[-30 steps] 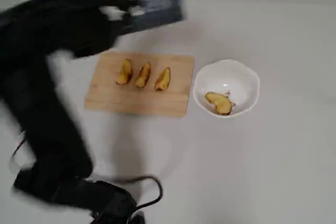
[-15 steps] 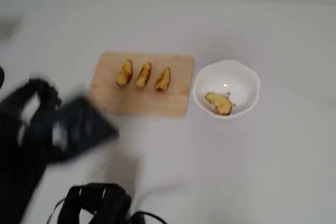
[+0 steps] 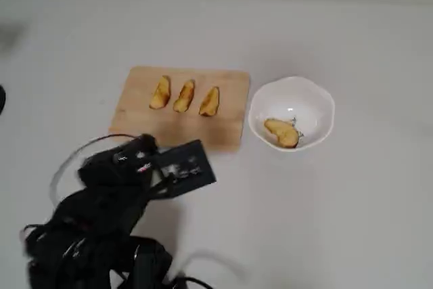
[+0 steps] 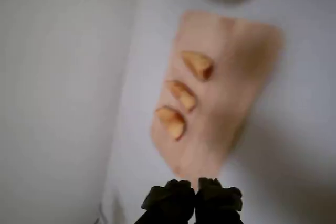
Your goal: Pick up the leftmost apple slice from the cutting board and place it into the bowl
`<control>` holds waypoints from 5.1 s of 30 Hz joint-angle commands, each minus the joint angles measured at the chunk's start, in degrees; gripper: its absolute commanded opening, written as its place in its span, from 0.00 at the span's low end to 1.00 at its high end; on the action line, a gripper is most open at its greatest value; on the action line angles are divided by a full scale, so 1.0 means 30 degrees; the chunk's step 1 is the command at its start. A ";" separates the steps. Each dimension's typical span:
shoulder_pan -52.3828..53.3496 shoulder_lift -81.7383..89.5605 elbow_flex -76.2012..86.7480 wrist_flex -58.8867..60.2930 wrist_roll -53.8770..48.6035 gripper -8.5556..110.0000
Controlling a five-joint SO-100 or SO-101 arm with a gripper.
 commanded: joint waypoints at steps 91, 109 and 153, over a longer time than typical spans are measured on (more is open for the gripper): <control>-0.0234 0.0205 0.3018 -0.1025 0.1201 0.07; -0.0439 0.0205 0.5361 0.0439 0.1318 0.07; -0.0439 0.0205 0.5830 0.0352 0.1670 0.07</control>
